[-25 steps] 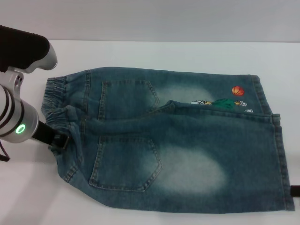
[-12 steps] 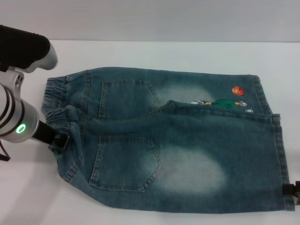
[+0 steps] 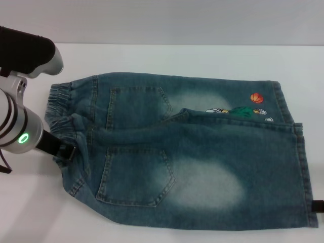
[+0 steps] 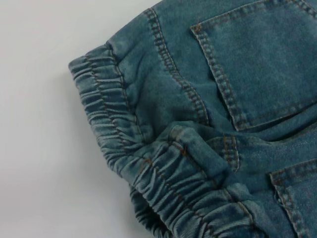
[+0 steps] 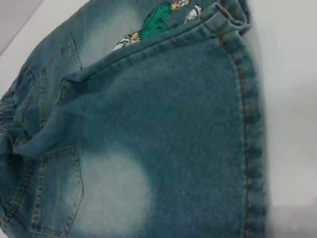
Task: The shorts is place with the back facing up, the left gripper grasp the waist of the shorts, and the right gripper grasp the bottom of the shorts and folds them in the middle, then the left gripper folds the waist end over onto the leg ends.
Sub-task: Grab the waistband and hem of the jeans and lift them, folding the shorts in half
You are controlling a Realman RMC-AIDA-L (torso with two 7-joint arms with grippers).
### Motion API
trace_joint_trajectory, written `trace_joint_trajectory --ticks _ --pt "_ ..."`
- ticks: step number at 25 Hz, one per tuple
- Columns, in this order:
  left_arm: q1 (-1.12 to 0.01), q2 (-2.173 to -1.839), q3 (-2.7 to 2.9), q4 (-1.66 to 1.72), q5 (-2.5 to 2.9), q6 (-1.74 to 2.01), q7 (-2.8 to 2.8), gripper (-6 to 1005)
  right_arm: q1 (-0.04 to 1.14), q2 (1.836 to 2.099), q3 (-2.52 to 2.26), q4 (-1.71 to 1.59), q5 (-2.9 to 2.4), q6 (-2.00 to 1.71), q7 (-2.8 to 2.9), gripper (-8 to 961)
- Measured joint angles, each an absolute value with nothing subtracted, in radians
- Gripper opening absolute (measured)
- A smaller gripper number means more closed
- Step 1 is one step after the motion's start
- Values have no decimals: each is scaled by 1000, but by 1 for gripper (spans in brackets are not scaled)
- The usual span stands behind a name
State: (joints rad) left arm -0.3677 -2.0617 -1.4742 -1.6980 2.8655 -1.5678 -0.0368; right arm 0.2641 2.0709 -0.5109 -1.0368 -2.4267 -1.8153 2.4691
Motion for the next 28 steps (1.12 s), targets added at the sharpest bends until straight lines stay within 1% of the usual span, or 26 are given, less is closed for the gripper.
trace_joint_trajectory --ticks 11,28 --pt "-374 -2062 -1474 -1698 2865 -1568 -37 204 266 2072 -519 -1020 -2432 -1786 2468 524" --pt "-380 -2062 -1474 -1696 2865 -1568 -36 203 300 2072 -549 -979 -2433 -1775 2464 519"
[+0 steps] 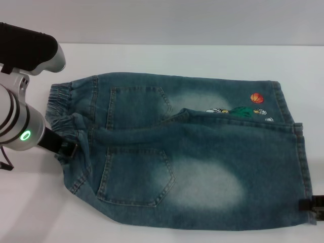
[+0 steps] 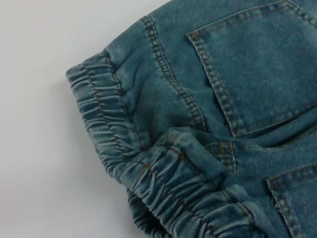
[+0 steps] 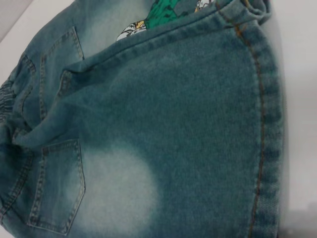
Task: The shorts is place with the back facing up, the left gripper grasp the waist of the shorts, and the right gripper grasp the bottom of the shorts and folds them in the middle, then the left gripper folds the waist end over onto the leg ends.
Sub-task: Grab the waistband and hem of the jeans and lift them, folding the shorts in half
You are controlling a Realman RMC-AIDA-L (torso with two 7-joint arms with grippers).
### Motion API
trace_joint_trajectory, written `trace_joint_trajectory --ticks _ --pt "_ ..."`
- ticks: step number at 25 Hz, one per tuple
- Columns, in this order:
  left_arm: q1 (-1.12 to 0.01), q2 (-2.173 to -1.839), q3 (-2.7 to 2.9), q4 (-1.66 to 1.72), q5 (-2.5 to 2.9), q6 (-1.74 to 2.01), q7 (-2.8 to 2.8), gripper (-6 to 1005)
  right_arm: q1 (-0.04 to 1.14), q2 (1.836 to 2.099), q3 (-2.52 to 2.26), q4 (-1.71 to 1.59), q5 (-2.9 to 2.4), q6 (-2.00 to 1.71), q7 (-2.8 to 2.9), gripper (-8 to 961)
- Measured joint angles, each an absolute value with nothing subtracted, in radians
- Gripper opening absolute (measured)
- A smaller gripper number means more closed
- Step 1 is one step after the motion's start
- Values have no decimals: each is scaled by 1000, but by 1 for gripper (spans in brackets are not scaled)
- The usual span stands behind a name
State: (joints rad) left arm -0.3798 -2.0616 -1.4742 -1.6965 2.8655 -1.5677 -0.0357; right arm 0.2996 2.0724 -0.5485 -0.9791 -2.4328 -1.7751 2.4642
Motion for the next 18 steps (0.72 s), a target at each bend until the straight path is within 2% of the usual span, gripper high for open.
trace_joint_trajectory --ticks 11,18 --pt "-381 -2062 -1474 -1695 2866 -1568 -35 203 299 2070 -562 -983 -2324 -1840 2417 516" --pt "-377 -2062 -1474 -1693 2866 -1559 -40 204 318 2073 -575 -973 -2315 -1846 2396 252"
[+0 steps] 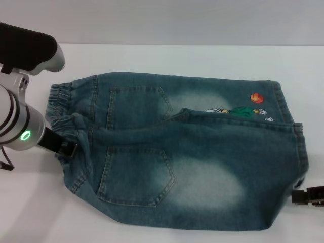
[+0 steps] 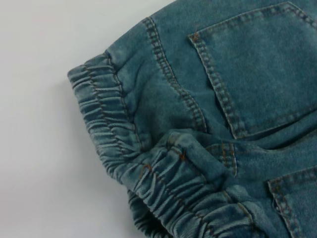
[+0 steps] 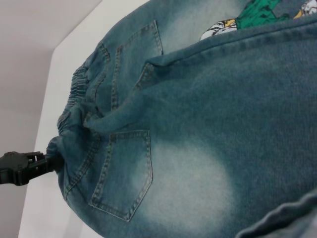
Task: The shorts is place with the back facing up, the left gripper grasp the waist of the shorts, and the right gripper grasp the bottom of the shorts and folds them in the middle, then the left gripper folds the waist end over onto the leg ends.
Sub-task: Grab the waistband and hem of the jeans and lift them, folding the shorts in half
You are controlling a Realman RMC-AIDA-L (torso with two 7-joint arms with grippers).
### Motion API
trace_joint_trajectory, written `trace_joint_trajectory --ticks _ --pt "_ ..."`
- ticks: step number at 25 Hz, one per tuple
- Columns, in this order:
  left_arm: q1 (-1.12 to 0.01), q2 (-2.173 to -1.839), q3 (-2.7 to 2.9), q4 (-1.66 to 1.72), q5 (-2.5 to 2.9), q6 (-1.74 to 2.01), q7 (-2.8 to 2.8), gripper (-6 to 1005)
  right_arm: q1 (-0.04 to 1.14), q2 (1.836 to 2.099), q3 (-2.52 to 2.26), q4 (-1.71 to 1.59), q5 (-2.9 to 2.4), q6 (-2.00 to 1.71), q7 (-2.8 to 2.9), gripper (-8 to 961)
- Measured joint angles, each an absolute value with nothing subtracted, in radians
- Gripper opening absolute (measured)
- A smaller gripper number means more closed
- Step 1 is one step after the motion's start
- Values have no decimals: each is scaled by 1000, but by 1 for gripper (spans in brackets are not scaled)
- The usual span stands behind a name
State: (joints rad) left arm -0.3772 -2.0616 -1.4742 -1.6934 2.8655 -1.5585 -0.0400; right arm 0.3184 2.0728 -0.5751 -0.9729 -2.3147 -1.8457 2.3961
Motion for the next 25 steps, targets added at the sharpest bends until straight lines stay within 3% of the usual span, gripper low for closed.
trace_joint_trajectory --ticks 13,23,25 --pt "-364 -2062 -1474 -1693 2863 -1540 -47 204 335 2074 -575 -971 -2297 -1846 2374 -2" --pt "-372 -2062 -1475 -1681 2864 -1548 -48 204 310 2073 -571 -990 -2442 -1760 2443 0" --pt "-372 -2062 -1475 -1680 2864 -1548 -48 204 304 2075 -573 -988 -2443 -1756 2444 38"
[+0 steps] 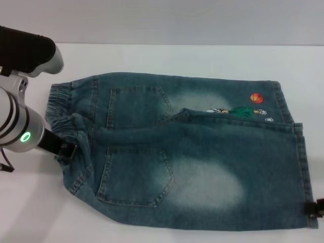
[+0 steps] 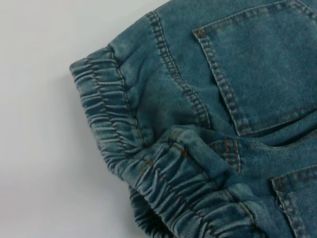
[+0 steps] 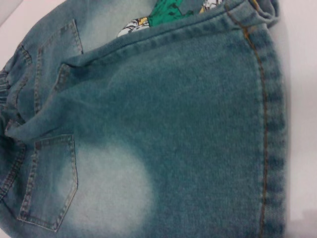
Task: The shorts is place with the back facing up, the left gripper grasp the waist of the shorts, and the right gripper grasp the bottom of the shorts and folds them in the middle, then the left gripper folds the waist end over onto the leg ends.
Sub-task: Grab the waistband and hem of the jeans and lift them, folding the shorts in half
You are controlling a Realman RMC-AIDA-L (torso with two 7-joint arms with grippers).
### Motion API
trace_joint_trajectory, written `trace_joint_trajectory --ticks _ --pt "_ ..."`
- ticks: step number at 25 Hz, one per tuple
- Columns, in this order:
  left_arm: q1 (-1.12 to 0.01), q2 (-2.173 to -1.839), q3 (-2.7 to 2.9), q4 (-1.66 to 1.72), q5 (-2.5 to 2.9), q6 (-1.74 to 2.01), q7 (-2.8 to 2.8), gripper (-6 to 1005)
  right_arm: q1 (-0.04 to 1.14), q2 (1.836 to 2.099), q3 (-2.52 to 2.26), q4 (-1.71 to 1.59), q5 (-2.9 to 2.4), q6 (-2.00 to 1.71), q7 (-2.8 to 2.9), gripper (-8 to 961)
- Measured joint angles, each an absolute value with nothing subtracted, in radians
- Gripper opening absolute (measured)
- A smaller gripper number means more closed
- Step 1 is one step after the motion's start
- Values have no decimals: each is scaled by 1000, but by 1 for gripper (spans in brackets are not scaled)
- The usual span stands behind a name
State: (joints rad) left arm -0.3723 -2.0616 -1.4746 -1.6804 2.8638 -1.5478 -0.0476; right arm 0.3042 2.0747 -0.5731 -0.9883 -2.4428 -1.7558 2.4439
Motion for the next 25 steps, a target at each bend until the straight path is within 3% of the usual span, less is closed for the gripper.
trace_joint_trajectory --ticks 9,15,20,25 --pt "-374 -2062 -1474 -1680 2862 -1551 -48 203 303 2075 -573 -992 -2437 -1769 2458 209" --pt "-376 -2062 -1474 -1680 2860 -1553 -47 203 306 2075 -575 -997 -2433 -1778 2469 404" --pt "-377 -2062 -1473 -1680 2859 -1558 -46 204 303 2074 -572 -998 -2433 -1779 2469 637" --pt "-379 -2062 -1473 -1680 2859 -1559 -46 204 301 2073 -566 -1000 -2438 -1775 2469 639"
